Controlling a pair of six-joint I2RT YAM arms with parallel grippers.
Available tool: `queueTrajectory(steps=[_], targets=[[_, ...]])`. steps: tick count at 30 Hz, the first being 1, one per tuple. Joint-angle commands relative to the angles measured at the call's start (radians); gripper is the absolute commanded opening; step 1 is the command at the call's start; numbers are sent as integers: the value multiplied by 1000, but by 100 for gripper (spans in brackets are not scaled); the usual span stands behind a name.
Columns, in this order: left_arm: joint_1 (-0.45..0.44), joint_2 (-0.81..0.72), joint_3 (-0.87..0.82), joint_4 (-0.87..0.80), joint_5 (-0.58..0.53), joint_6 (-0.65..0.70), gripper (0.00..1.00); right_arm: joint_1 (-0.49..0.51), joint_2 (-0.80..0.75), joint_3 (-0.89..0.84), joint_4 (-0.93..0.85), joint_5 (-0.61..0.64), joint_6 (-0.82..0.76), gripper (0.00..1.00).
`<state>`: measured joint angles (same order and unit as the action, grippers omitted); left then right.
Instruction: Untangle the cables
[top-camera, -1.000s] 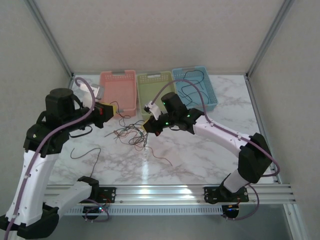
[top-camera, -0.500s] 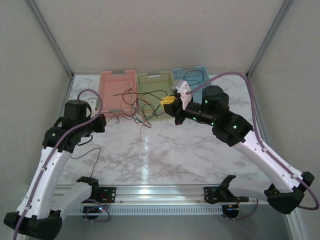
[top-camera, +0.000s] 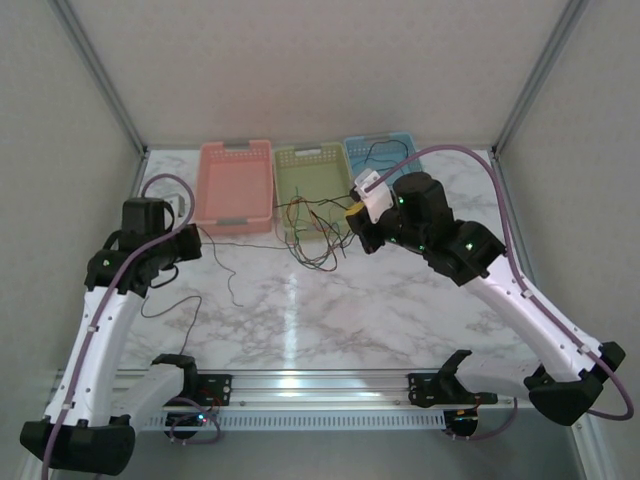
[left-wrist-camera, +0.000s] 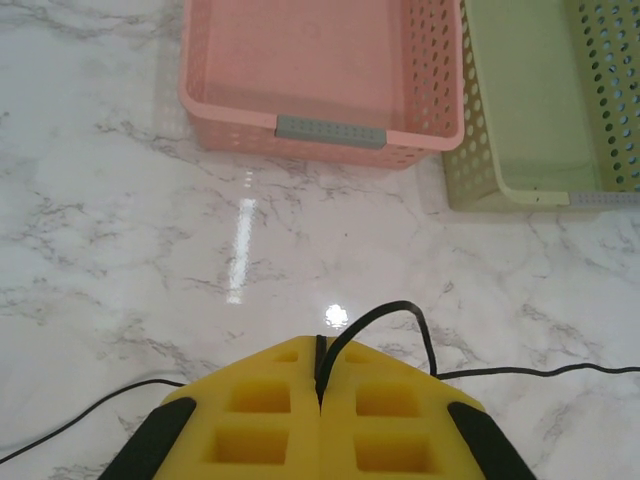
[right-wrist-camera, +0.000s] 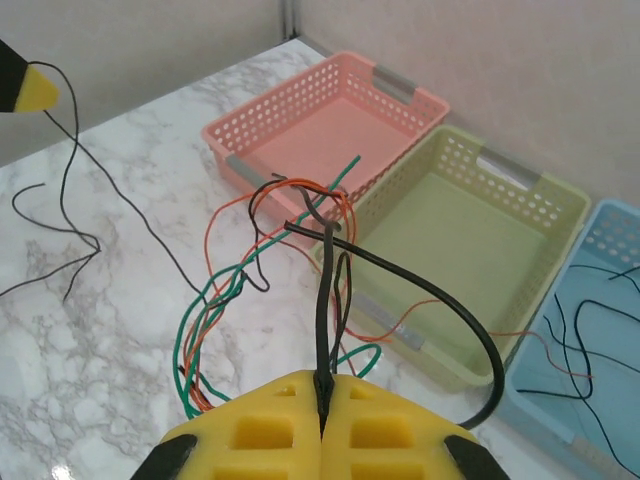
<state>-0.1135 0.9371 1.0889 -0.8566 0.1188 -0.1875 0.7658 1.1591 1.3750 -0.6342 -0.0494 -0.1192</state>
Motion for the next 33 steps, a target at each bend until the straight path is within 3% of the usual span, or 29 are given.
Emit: queueTrajectory(steps=[1,4,7,11,19,25,33], targets=[[9,-5,10,39,134,4,0,-14,-24,-27,28,-70,39,0],[9,1,1,28,153,3,0,-14,5,-15,20,-22,60,0],[12,-2,-4,-16,0,6,0,-28,0,-27,30,67,68,0],[60,-17,-14,-28,-84,-17,0,-100,-16,-40,29,197,99,0],[229,-49,-15,0,-37,-68,0,-216,-90,-122,-4,392,122,0],[281,-54,7,1,-27,-82,0,-250,-108,-180,-17,548,120,0],[290,-45,11,15,40,-87,0,-263,-121,-211,-1,512,136,0]])
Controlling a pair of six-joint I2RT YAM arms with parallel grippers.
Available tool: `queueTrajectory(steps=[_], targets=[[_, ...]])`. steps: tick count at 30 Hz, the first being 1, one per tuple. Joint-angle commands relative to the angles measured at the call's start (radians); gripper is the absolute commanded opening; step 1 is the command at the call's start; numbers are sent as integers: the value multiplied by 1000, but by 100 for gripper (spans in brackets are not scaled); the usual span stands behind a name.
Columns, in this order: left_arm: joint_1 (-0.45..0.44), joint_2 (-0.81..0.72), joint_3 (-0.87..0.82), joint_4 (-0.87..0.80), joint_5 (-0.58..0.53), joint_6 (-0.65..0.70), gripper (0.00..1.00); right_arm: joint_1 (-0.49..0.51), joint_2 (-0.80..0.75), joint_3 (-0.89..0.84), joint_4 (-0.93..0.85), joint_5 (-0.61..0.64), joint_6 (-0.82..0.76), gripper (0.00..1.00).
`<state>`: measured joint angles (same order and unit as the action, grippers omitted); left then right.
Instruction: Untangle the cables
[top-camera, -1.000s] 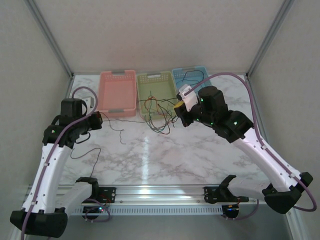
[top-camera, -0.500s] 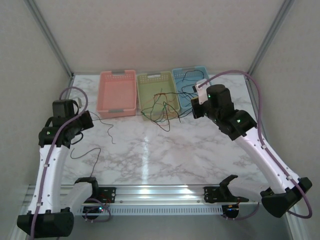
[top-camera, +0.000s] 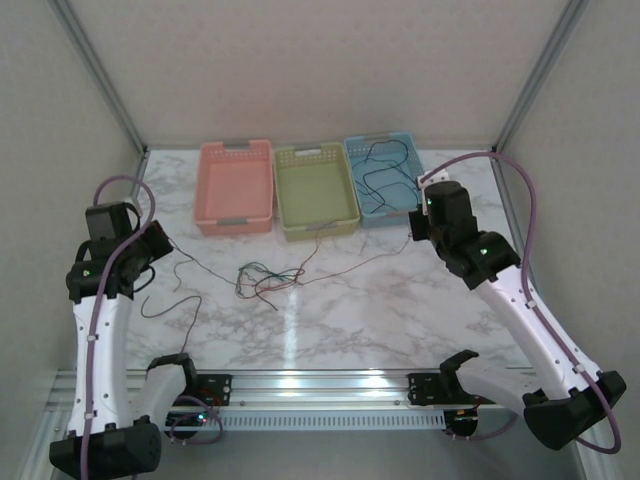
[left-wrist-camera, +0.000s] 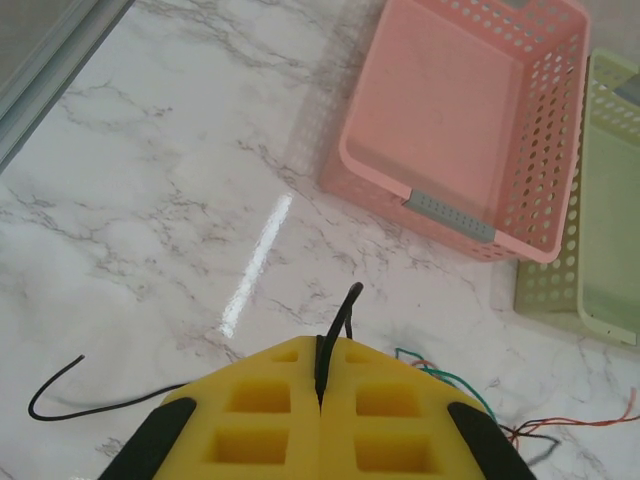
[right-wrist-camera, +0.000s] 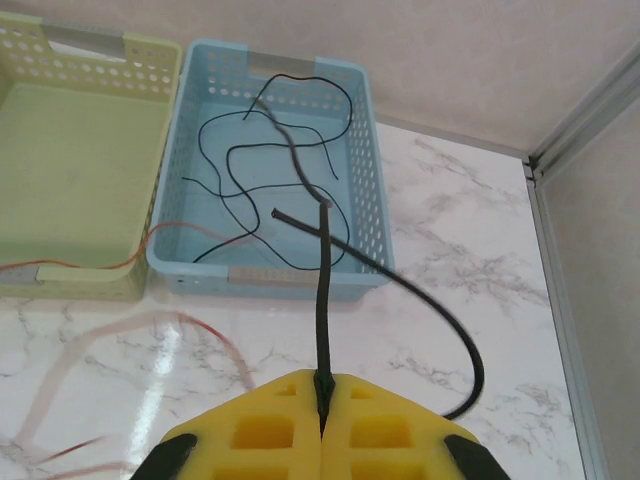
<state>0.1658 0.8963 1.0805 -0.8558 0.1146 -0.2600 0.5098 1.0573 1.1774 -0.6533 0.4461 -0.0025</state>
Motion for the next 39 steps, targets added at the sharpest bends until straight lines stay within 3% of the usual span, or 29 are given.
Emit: queueTrajectory(steps=[1,4,7,22,32,39], targets=[[10,-1,18,20,73,-16,0,-7,-27,-20,31,-26,20,0],[9,2,13,47,175,-21,0,-7,-49,-27,69,-159,21,0],[10,9,20,36,167,-17,0,-6,-63,-14,89,-241,21,0],[9,-8,-6,47,211,-16,0,-7,-91,164,100,-437,102,0],[7,-32,-17,85,348,-37,0,-7,-155,94,230,-788,166,0],[6,-46,-22,90,376,-42,0,-6,-188,42,341,-994,250,0]])
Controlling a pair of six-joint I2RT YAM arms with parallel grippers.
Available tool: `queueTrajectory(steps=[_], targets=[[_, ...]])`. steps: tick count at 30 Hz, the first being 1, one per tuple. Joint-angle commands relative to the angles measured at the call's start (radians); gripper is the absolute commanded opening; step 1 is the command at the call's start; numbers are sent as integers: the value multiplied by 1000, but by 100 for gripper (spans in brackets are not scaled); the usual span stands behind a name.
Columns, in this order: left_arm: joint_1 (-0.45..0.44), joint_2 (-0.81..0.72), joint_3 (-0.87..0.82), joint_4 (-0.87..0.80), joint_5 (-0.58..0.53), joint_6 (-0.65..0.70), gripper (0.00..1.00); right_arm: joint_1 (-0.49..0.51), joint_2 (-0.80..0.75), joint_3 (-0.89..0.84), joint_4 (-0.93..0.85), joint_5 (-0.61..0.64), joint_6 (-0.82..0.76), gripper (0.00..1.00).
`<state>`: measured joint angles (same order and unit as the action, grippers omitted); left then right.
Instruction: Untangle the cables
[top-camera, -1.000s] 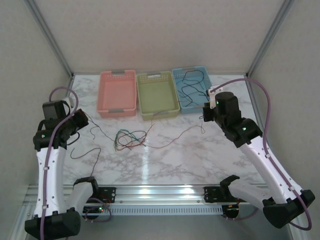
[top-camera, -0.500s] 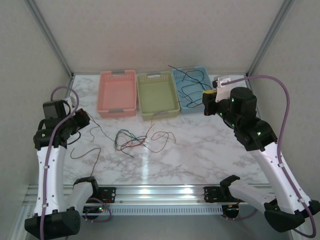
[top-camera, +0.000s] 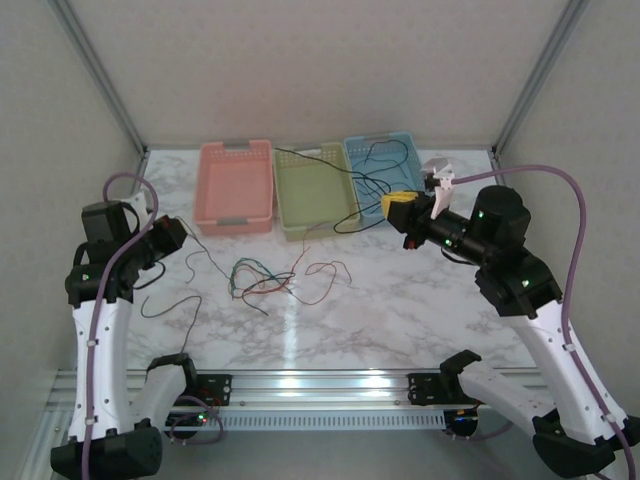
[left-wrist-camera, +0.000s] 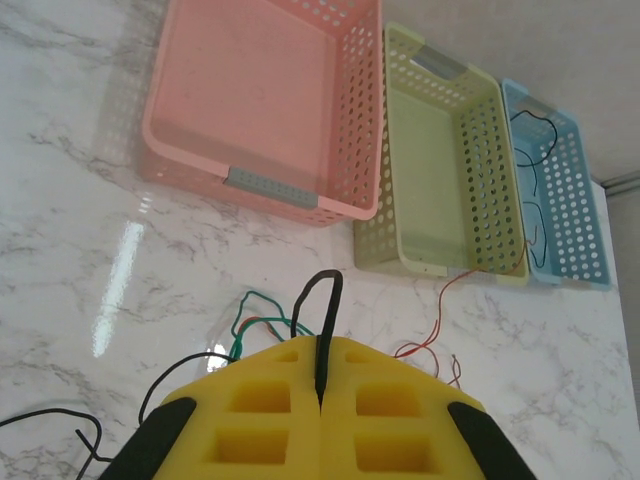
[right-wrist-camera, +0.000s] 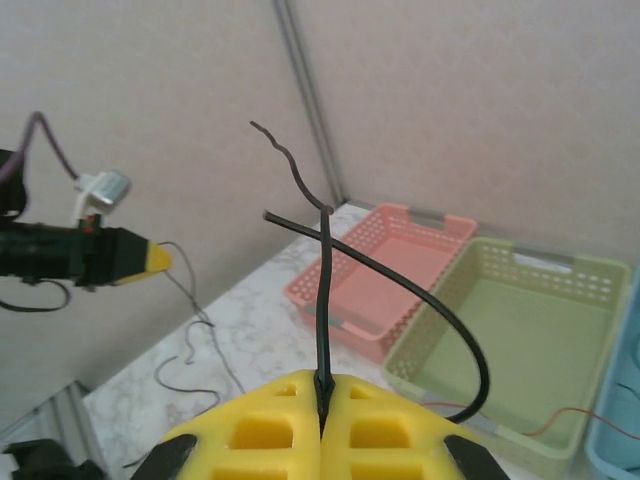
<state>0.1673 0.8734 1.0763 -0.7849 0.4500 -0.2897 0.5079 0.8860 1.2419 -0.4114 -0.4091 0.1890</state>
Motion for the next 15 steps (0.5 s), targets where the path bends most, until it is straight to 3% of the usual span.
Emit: queueTrajectory(steps=[1,6,15], targets=[[5,-26,-20,20,38,-12,0,-4,-19,-29,123,-160,82,0],[4,-25,-29,27,40,-14,0,-5,-10,-61,227,-183,185,0],[3,-39,-24,20,29,-8,0,-4,35,-63,243,-59,222,0]])
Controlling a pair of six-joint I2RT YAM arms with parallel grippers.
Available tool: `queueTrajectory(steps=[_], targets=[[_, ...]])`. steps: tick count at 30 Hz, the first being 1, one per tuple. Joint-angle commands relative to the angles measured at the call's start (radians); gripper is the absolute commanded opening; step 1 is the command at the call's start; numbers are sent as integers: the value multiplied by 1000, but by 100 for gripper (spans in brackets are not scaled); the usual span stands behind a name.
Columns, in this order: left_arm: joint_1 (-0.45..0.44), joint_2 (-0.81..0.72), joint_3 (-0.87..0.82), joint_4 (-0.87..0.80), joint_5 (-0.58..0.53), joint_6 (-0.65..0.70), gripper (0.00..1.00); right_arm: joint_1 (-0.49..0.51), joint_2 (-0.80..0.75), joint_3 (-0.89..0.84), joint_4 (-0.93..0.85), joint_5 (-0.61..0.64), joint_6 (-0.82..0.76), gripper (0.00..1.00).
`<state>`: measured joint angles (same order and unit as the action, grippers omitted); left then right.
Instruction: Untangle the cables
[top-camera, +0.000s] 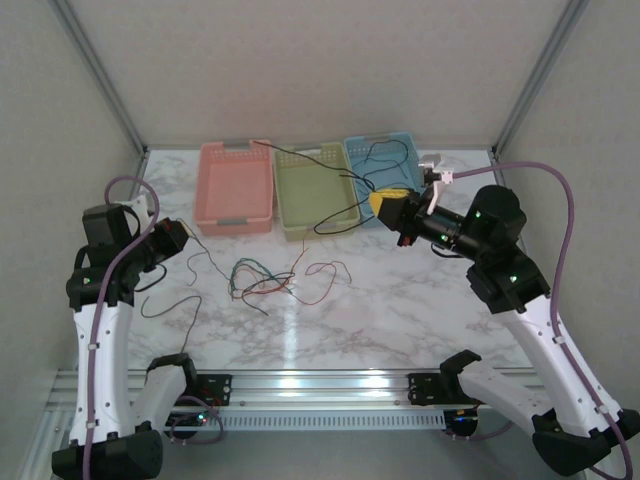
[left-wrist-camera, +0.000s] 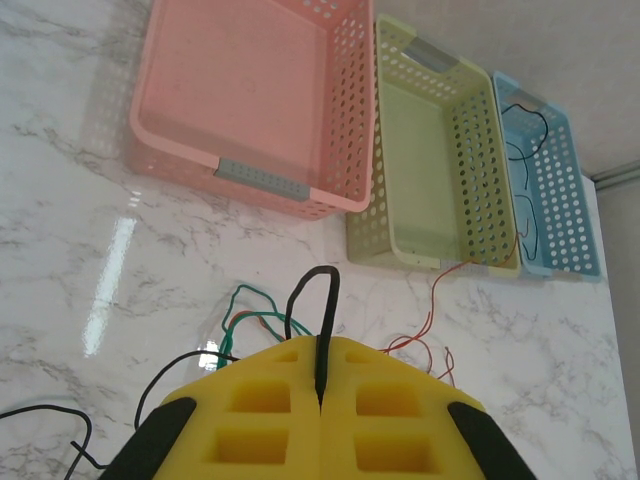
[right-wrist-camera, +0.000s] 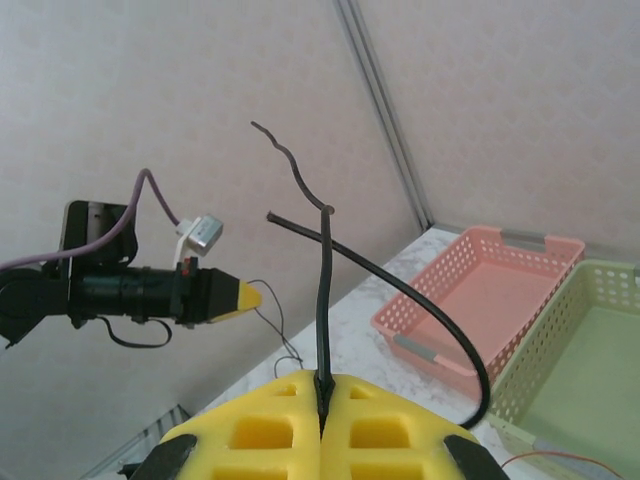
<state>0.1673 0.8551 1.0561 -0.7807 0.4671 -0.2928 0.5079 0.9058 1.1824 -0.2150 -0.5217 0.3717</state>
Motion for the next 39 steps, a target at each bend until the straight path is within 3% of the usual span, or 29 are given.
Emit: queueTrajectory(steps=[1,8,13,17,21,29,39], targets=[[2,-21,-4,17,13,-6,0,-4,27,5,29,91,43,0],[3,-21,1,15,18,-8,0,-4,208,130,-186,620,69,0],[3,-23,2,9,15,-3,0,-6,365,170,-121,813,34,0],[1,-21,2,12,13,-2,0,-14,541,309,-159,977,14,0],[-4,-15,8,7,11,3,0,-54,682,379,-124,997,13,0],[-23,-15,18,-7,-13,18,0,-172,887,472,-127,852,48,0],[-29,-14,24,-16,-19,23,0,-199,972,436,-113,760,82,0]])
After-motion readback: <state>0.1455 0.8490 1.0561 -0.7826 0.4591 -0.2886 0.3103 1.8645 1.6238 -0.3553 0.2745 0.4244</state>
